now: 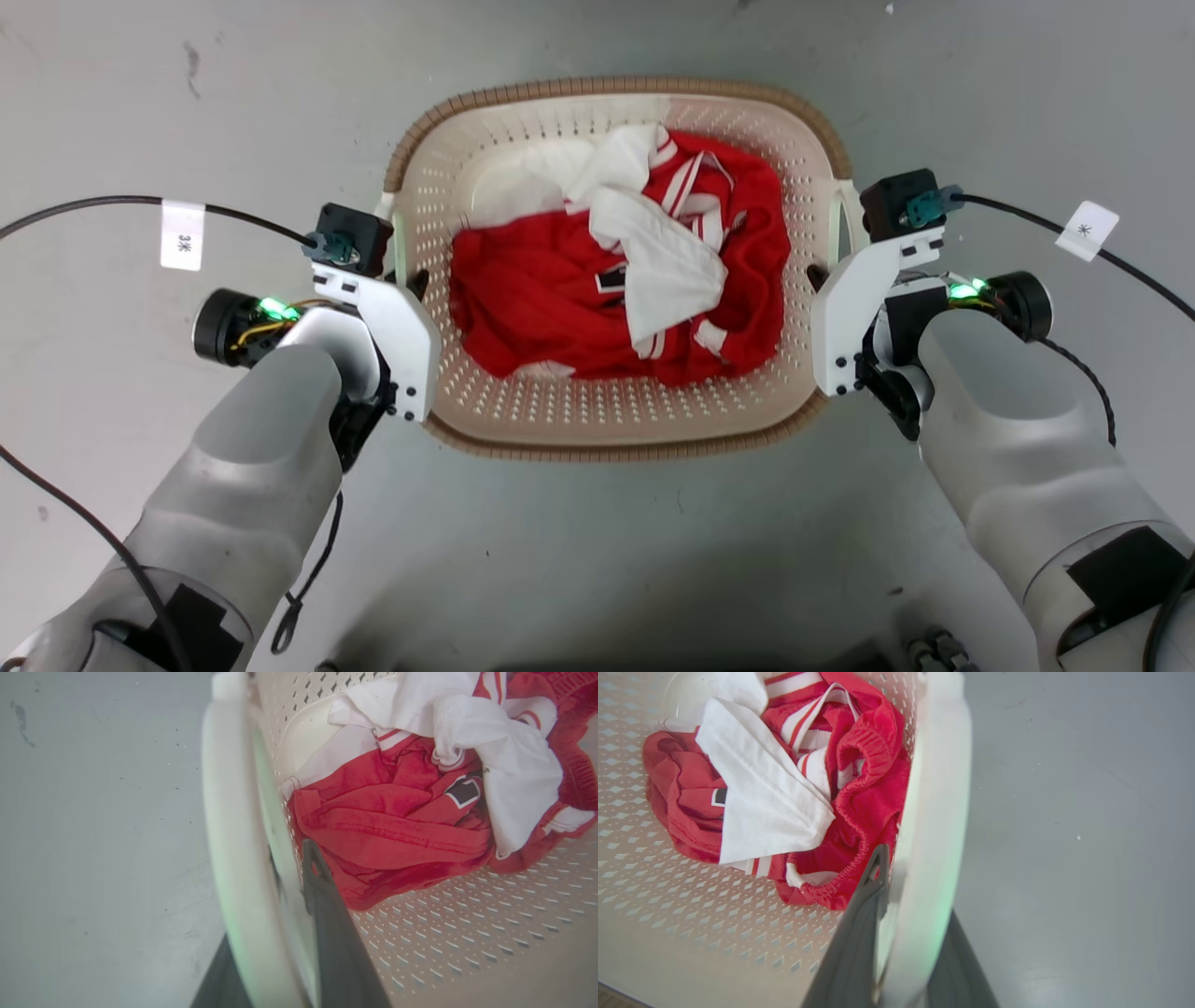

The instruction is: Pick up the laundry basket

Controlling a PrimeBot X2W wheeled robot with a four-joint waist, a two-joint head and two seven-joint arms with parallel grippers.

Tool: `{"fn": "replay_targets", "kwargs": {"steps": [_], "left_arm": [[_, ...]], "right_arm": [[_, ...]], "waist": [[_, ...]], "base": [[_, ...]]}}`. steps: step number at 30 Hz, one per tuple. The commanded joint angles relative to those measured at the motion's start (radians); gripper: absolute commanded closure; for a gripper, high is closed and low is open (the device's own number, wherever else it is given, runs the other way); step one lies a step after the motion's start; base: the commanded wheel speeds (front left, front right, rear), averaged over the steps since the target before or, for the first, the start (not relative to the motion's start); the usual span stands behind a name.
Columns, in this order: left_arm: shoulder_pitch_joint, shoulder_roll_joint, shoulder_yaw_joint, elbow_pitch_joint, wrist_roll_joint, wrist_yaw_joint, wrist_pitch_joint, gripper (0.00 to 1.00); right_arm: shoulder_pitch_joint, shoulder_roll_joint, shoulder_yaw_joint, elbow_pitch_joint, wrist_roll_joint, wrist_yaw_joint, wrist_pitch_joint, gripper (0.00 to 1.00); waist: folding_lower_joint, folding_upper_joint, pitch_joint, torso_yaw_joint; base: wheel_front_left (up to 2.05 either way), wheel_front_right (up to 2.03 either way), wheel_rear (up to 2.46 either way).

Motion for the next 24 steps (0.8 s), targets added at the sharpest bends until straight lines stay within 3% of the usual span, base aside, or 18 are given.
{"fn": "replay_targets", "kwargs": {"steps": [1, 11, 18, 24], "left_arm": [[0.022, 0.006, -0.027, -0.012, -0.024, -0.004, 0.022, 1.00], [0.103, 0.059, -0.168, -0.132, -0.249, -0.005, 0.216, 1.00], [0.141, 0.131, -0.266, -0.223, -0.392, -0.005, 0.378, 1.00], [0.165, 0.162, -0.314, -0.259, -0.481, -0.005, 0.457, 1.00]], "right_arm": [[0.009, 0.000, 0.006, -0.001, -0.010, 0.000, 0.017, 1.00], [0.090, 0.000, 0.056, 0.005, 0.007, 0.000, 0.277, 1.00], [0.164, -0.003, 0.113, -0.003, 0.052, 0.000, 0.449, 1.00], [0.198, -0.003, 0.143, -0.033, 0.104, 0.000, 0.539, 1.00]], "waist": [[-0.0001, 0.0000, -0.040, 0.000], [-0.0001, 0.0000, -0.272, 0.012], [-0.0001, 0.0000, -0.483, 0.021], [-0.0001, 0.0000, -0.616, 0.023]], "base": [[0.00, 0.00, 0.00], [0.00, 0.00, 0.00], [0.00, 0.00, 0.00], [0.00, 0.00, 0.00]]}}
